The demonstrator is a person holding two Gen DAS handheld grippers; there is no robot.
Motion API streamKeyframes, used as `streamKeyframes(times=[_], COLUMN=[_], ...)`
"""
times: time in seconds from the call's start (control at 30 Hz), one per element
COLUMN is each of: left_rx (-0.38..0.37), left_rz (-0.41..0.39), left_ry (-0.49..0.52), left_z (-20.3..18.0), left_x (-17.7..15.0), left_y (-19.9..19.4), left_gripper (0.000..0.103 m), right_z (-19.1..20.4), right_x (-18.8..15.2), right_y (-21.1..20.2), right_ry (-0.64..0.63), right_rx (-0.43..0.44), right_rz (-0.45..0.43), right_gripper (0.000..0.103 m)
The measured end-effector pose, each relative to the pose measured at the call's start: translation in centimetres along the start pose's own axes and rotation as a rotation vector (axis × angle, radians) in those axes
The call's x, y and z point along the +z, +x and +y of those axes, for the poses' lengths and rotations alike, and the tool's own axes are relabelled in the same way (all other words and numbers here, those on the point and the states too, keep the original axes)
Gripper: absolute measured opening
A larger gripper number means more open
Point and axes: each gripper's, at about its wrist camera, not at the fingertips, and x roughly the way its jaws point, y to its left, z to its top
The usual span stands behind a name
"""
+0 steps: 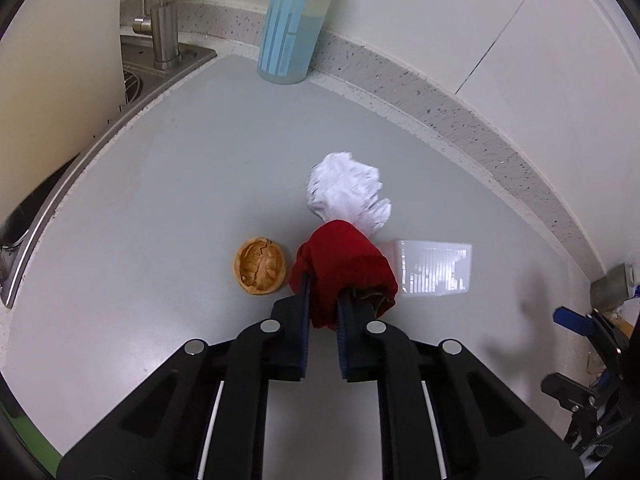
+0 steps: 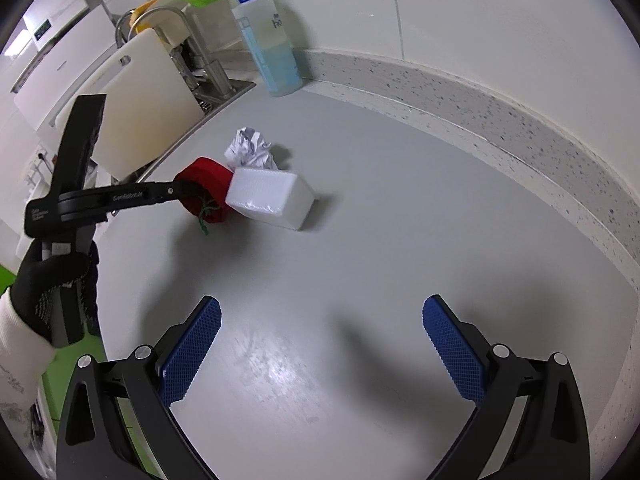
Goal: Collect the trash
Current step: 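Grasp the red cloth pouch with the left gripper, then grasp the white ribbed plastic box with the right gripper while the left holds the pouch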
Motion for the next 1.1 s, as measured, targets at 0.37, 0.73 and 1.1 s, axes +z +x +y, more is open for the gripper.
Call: streamKeyframes(times=[0.37, 0.73, 1.1], left_rx=[-0.001, 0.000, -0.004], left_rz=[-0.032, -0.066, -0.073], left_ry=[-0.013, -0.053, -0.100], left_z=[0.0, 0.8, 1.7], left_x=[-1.2, -2.9, -3.9], left_y=[-4.2, -7.5, -8.3], left_gripper=[0.011, 0.011, 0.011], right_z=[3.0, 5.8, 6.5], right_x=[4.2, 7.0, 7.3], right_y=[3.0, 9.5, 11.9], right_ry=[-0.121, -0.375, -0.504], right_rx=[0.032, -0.005, -0.026], right_rz=[-0.003, 0.091, 0.142], right_gripper=[0.097, 0.097, 0.066])
